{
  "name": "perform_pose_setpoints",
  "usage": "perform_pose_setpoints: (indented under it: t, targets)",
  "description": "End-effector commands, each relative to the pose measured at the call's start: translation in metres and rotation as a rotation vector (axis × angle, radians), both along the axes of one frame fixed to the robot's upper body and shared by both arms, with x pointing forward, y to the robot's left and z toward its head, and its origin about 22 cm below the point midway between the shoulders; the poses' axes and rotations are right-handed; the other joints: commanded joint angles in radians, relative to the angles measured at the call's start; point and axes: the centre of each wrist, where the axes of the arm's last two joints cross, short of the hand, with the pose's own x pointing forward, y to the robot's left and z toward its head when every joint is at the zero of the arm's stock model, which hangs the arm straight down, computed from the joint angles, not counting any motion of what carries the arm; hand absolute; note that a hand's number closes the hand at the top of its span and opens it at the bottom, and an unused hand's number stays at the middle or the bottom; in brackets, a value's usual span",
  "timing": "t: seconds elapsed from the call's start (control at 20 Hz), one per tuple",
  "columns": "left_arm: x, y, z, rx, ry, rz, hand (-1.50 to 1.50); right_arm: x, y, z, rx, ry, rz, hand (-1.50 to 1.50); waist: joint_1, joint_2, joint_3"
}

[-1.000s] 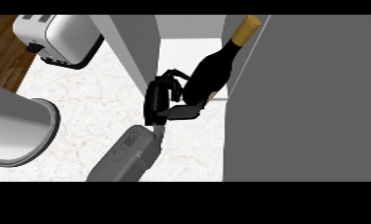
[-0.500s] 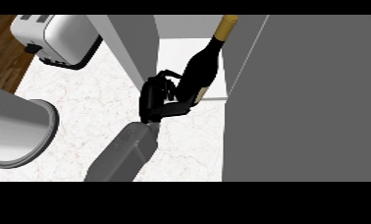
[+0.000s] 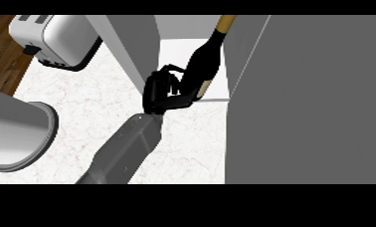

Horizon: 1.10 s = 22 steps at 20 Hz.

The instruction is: Pick up the wine, place it into the cabinet and close the cabinet

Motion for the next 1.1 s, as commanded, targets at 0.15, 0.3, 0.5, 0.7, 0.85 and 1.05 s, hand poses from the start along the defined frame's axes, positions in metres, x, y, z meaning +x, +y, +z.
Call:
perform_pose_setpoints:
  t: [0.15,0.3,0.5,0.7,0.85,1.05]
  targets:
    - [0.013,-0.007,0.010,-0.034,-0.013,-0.001,1.50,0.014,-0.015,-0.019,0.014,0.005,0.001,-1.50,-0.005,0.002,0.000]
    - [0.030,-0.007,0.023,-0.034,-0.024,0.005,1.50,0.005,0.003,-0.001,-0.005,-0.004,0.034,-1.50,-0.015,0.004,0.000]
    - [0.042,-0.013,0.041,-0.037,-0.013,-0.007,1.50,0.006,-0.014,-0.013,0.010,-0.009,0.004,-1.50,-0.009,0.003,0.000]
    - [0.043,-0.006,0.033,-0.028,0.008,0.019,1.50,-0.008,0.002,-0.007,0.010,-0.019,0.019,-1.50,-0.014,0.003,0.000]
    - [0.053,-0.001,0.039,0.030,0.026,0.055,1.50,0.003,-0.009,0.001,-0.001,-0.011,0.039,-1.50,-0.020,0.007,0.000]
    - [0.044,-0.001,0.028,0.008,0.067,0.053,1.50,0.014,-0.004,0.009,-0.002,-0.027,0.027,-1.50,-0.033,0.010,-0.001]
